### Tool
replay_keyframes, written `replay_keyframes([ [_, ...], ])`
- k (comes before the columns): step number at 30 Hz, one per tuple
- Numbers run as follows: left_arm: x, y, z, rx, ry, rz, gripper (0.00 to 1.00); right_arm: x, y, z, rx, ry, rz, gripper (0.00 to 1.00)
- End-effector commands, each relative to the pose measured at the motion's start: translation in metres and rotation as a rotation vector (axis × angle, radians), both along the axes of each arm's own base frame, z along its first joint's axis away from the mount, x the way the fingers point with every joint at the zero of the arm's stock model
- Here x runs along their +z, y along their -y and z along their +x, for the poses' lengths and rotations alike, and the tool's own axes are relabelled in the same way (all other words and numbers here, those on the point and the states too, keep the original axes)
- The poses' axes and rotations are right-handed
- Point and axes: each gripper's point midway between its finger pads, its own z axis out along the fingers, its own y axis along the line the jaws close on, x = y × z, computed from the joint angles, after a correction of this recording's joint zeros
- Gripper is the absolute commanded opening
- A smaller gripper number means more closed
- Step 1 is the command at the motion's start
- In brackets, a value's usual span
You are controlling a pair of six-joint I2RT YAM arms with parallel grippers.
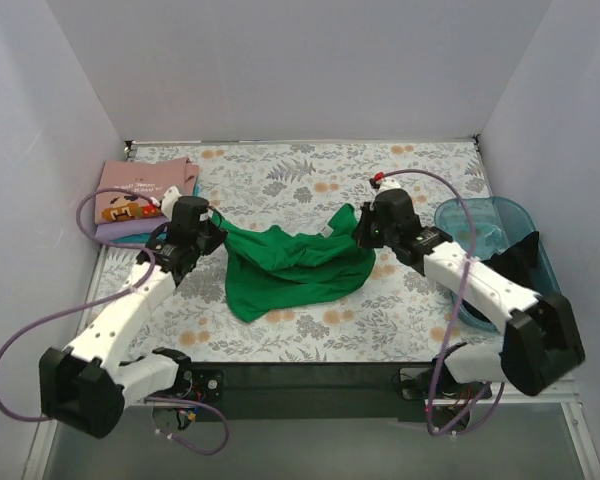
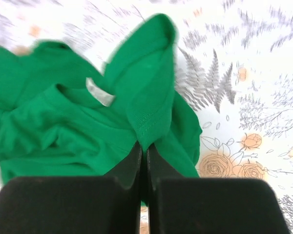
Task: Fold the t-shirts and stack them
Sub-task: Flatten the tshirt out
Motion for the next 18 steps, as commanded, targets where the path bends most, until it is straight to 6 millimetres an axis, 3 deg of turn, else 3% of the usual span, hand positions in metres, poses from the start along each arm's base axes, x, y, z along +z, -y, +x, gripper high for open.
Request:
replay_keyframes([
  [1,0.060,-0.003,-0.020,-0.003,0.142,-0.083,0.00,0.075,0.000,-0.006,0.022,0.201,0.091,0.01],
  [2,0.076,-0.003,-0.025,-0.011,0.185,-0.104,0.00,0.104,0.002,-0.018,0.042,0.259,0.137,0.01],
  [3,0.091,-0.003,-0.030,-0.011,0.220,-0.125,0.00,0.119,0.003,-0.025,0.056,0.292,0.157,0.01],
  [4,0.126,-0.007,-0.042,-0.014,0.310,-0.161,0.00,0.139,0.002,-0.033,0.082,0.327,0.192,0.01],
  [6,0.159,-0.003,-0.057,-0.061,0.394,-0.212,0.00,0.182,0.008,-0.055,0.122,0.425,0.261,0.01],
  [7,0.190,-0.006,-0.073,-0.073,0.480,-0.249,0.00,0.208,0.006,-0.068,0.171,0.472,0.309,0.01],
  [8,0.204,-0.005,-0.081,-0.093,0.517,-0.269,0.00,0.233,0.011,-0.083,0.197,0.531,0.351,0.01],
  [10,0.231,0.001,-0.101,-0.164,0.582,-0.321,0.00,0.262,0.015,-0.105,0.246,0.586,0.400,0.01],
  [11,0.254,0.000,-0.118,-0.196,0.648,-0.349,0.00,0.290,0.018,-0.124,0.290,0.644,0.448,0.01],
  [13,0.275,0.003,-0.137,-0.247,0.703,-0.388,0.00,0.310,0.021,-0.146,0.347,0.677,0.488,0.01],
  [14,0.293,0.004,-0.155,-0.291,0.750,-0.416,0.00,0.332,0.027,-0.161,0.364,0.727,0.517,0.01],
  [18,0.320,-0.006,-0.178,-0.288,0.829,-0.434,0.00,0.359,0.037,-0.188,0.409,0.781,0.557,0.01],
])
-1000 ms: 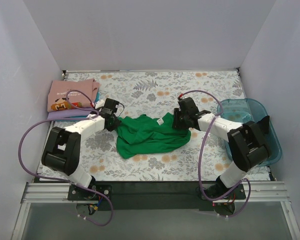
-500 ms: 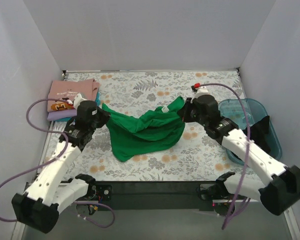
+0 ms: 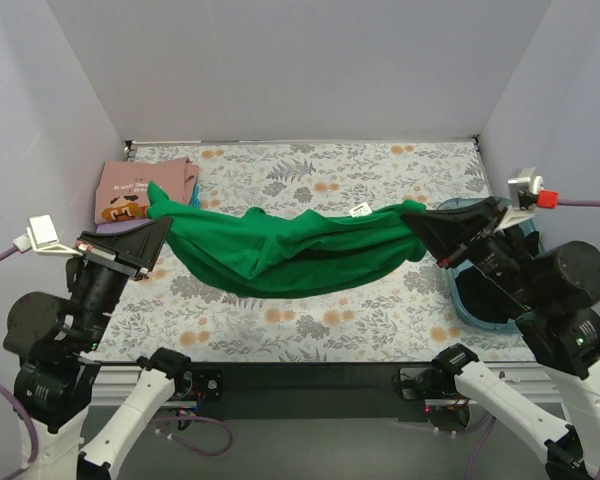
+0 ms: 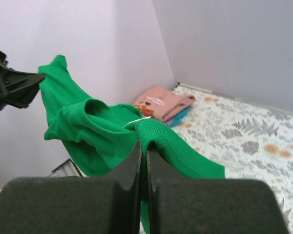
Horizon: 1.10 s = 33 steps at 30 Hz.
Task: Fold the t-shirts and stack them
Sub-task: Flatten the tshirt out
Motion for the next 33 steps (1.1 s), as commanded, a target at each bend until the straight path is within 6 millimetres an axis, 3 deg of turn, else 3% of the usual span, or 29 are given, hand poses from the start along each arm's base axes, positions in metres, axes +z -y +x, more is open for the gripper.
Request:
replay_keyframes([
  [1,0.004,0.003,-0.010,-0.033,-0.012,0.004,0.00,0.019,0.003,-0.024,0.062,0.042,0.012,0.01],
  [3,0.003,-0.005,0.001,0.029,-0.035,-0.001,0.00,0.018,0.008,-0.018,0.015,0.022,0.019,0.01],
  [6,-0.030,-0.004,0.048,0.113,-0.180,0.040,0.00,-0.007,0.013,0.009,-0.095,-0.058,-0.020,0.01],
  [7,-0.055,-0.002,0.077,0.157,-0.283,0.075,0.00,-0.017,0.016,0.020,-0.142,-0.095,-0.034,0.01],
  [9,-0.091,-0.016,0.115,0.311,-0.397,0.117,0.00,-0.055,0.031,0.060,-0.341,-0.221,-0.092,0.01],
  [10,-0.125,-0.012,0.149,0.355,-0.501,0.173,0.00,-0.079,0.046,0.082,-0.487,-0.280,-0.128,0.01],
  [12,-0.167,-0.024,0.187,0.479,-0.615,0.248,0.00,-0.124,0.048,0.115,-0.608,-0.389,-0.224,0.01],
  [13,-0.204,-0.023,0.219,0.508,-0.711,0.308,0.00,-0.147,0.058,0.129,-0.703,-0.435,-0.270,0.01],
  [14,-0.231,-0.030,0.240,0.519,-0.783,0.330,0.06,-0.182,0.060,0.151,-0.752,-0.520,-0.341,0.01],
  [15,-0.251,-0.032,0.256,0.506,-0.835,0.356,0.18,-0.196,0.060,0.165,-0.763,-0.555,-0.352,0.02],
  [16,-0.244,-0.036,0.276,0.528,-0.860,0.341,0.53,-0.228,0.059,0.188,-0.736,-0.638,-0.404,0.26],
  [17,-0.301,-0.050,0.296,0.564,-1.012,0.397,0.67,-0.239,0.056,0.202,-0.706,-0.658,-0.418,0.44],
  [18,-0.305,-0.054,0.308,0.572,-1.046,0.408,0.92,-0.248,0.052,0.213,-0.674,-0.687,-0.427,0.75],
  [19,-0.300,-0.058,0.317,0.583,-1.093,0.418,0.98,-0.264,0.044,0.225,-0.603,-0.731,-0.468,0.98],
  [20,-0.319,-0.059,0.322,0.587,-1.151,0.452,0.98,-0.271,0.039,0.226,-0.568,-0.744,-0.492,0.98],
  [22,-0.316,-0.062,0.320,0.606,-1.156,0.467,0.98,-0.281,0.034,0.225,-0.531,-0.754,-0.514,0.98],
  [23,-0.332,-0.062,0.308,0.582,-1.186,0.494,0.98,-0.289,0.036,0.220,-0.527,-0.766,-0.529,0.98],
  [24,-0.308,-0.058,0.310,0.569,-1.095,0.447,0.98,-0.293,0.037,0.216,-0.523,-0.772,-0.534,0.98],
  [25,-0.312,-0.050,0.301,0.515,-1.095,0.430,0.98,-0.288,0.034,0.212,-0.501,-0.756,-0.516,0.98],
  [26,-0.332,-0.049,0.277,0.478,-1.137,0.443,0.98,-0.290,0.033,0.206,-0.480,-0.754,-0.518,0.98],
  [27,-0.316,-0.045,0.266,0.459,-1.082,0.411,0.98,-0.302,0.033,0.195,-0.460,-0.778,-0.526,0.98],
  [29,-0.318,-0.035,0.240,0.402,-1.077,0.384,0.98,-0.299,0.028,0.180,-0.420,-0.765,-0.485,0.98],
  [30,-0.344,-0.032,0.213,0.378,-1.129,0.394,0.98,-0.312,0.031,0.169,-0.417,-0.790,-0.493,0.98],
  [31,-0.328,-0.021,0.197,0.335,-1.079,0.360,0.98,-0.309,0.024,0.157,-0.362,-0.784,-0.465,0.98],
  [32,-0.334,-0.014,0.181,0.305,-1.081,0.361,0.98,-0.312,0.024,0.151,-0.352,-0.788,-0.456,0.98],
  [33,-0.351,-0.012,0.160,0.288,-1.107,0.361,0.98,-0.328,0.025,0.138,-0.336,-0.823,-0.459,0.98],
])
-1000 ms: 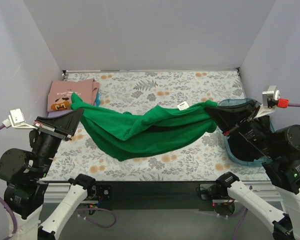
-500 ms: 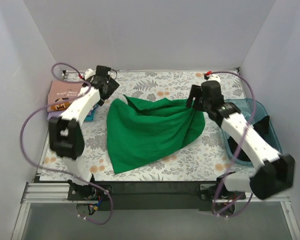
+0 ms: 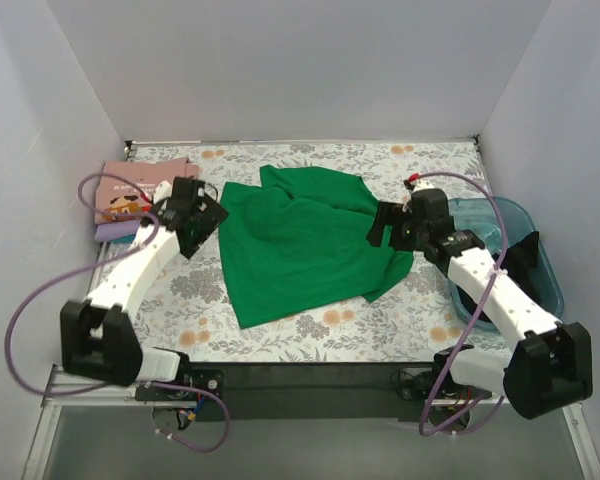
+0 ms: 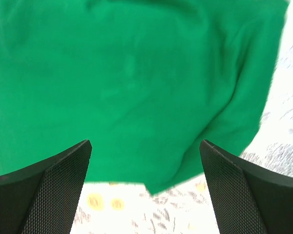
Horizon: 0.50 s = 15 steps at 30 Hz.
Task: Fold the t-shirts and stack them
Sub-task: Flatten the tshirt out
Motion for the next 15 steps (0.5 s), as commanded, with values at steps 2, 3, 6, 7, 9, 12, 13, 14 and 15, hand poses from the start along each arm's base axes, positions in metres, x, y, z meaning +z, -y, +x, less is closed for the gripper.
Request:
replay_keyframes([
  [2,-0.013,0.049,-0.067,-0.139,0.019,-0.133,0.98,-0.020,-0.017,-0.037,0.095,-0.042,0.109,0.98],
  [3,-0.019,0.069,-0.088,-0.215,0.017,-0.164,0.98,-0.032,-0.016,-0.051,0.099,-0.073,0.124,0.98],
  [6,-0.027,0.095,-0.127,-0.310,-0.029,-0.208,0.98,-0.051,-0.006,-0.073,0.042,-0.099,0.142,0.98],
  [7,-0.035,0.097,-0.147,-0.309,-0.072,-0.213,0.98,-0.058,-0.001,-0.082,0.021,-0.099,0.148,0.98],
  [9,-0.045,0.100,-0.170,-0.315,-0.109,-0.236,0.98,-0.064,0.003,-0.091,0.004,-0.092,0.157,0.98],
  [12,-0.078,0.100,-0.210,-0.311,-0.254,-0.232,0.98,-0.074,0.007,-0.101,-0.020,-0.104,0.174,0.98],
  [13,-0.086,0.097,-0.218,-0.295,-0.282,-0.211,0.98,-0.075,0.008,-0.102,-0.028,-0.103,0.175,0.98],
  [14,-0.097,0.093,-0.224,-0.262,-0.318,-0.195,0.97,-0.080,0.009,-0.105,-0.037,-0.112,0.177,0.98],
  [15,-0.099,0.093,-0.226,-0.250,-0.325,-0.197,0.96,-0.082,0.009,-0.106,-0.040,-0.118,0.178,0.98],
])
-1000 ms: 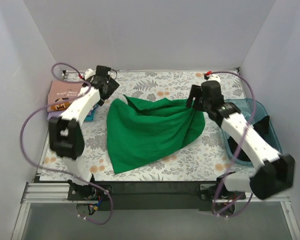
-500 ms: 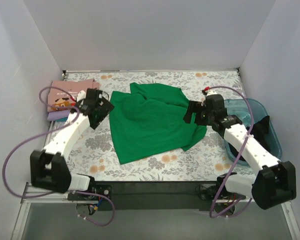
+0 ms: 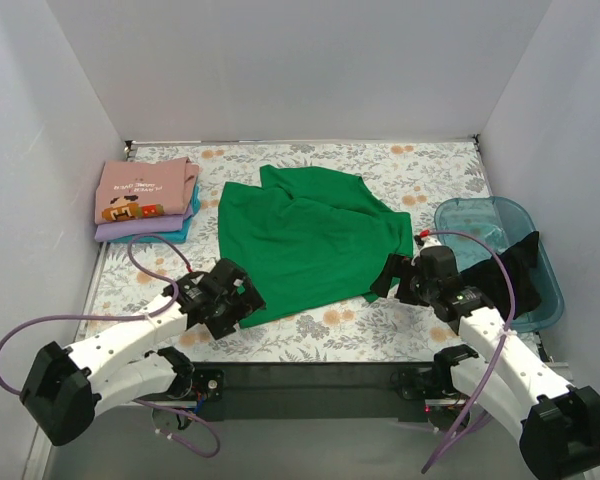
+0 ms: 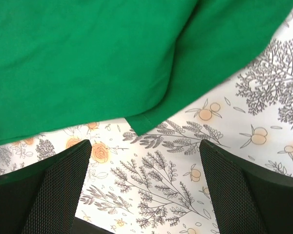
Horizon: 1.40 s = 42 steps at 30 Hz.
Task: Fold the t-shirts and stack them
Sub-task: Flatten the tshirt out
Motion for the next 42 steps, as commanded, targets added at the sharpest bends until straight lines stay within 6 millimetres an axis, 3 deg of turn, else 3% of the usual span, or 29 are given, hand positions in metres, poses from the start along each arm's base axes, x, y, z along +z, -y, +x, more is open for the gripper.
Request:
replay_keyframes([
  [1,-0.033,-0.013,-0.030,0.105,-0.152,0.065,0.94,-0.002,0.000,0.000,-0.039,0.007,0.033,0.98],
  [8,-0.045,-0.024,-0.016,0.213,-0.131,0.147,0.83,-0.013,0.001,-0.009,-0.034,-0.017,0.033,0.98],
  [13,-0.048,-0.014,0.000,0.210,-0.110,0.159,0.77,-0.012,0.002,-0.010,-0.039,-0.004,0.041,0.98],
  [18,-0.055,-0.012,0.012,0.216,-0.113,0.211,0.60,-0.012,0.002,-0.011,-0.048,0.006,0.051,0.98],
  [26,-0.063,-0.010,0.024,0.205,-0.111,0.252,0.52,-0.010,0.000,-0.014,-0.034,0.010,0.061,0.98],
  [28,-0.067,-0.006,0.026,0.189,-0.115,0.244,0.35,-0.010,0.001,-0.015,-0.035,0.011,0.062,0.98],
  [30,-0.069,-0.006,0.026,0.192,-0.120,0.250,0.26,-0.010,0.001,-0.015,-0.036,0.011,0.058,0.98],
  [32,-0.071,-0.011,0.028,0.206,-0.120,0.278,0.05,-0.010,0.001,-0.015,-0.026,0.013,0.057,0.98],
  [33,-0.071,-0.015,0.026,0.211,-0.128,0.296,0.00,-0.010,0.000,-0.016,-0.019,0.012,0.056,0.99],
  [38,-0.053,-0.030,0.037,0.284,-0.080,0.323,0.00,-0.010,0.001,-0.020,0.011,-0.002,0.037,0.98],
  [42,-0.018,-0.051,0.054,0.367,0.023,0.274,0.00,-0.010,-0.001,-0.023,0.030,-0.013,-0.012,0.98],
])
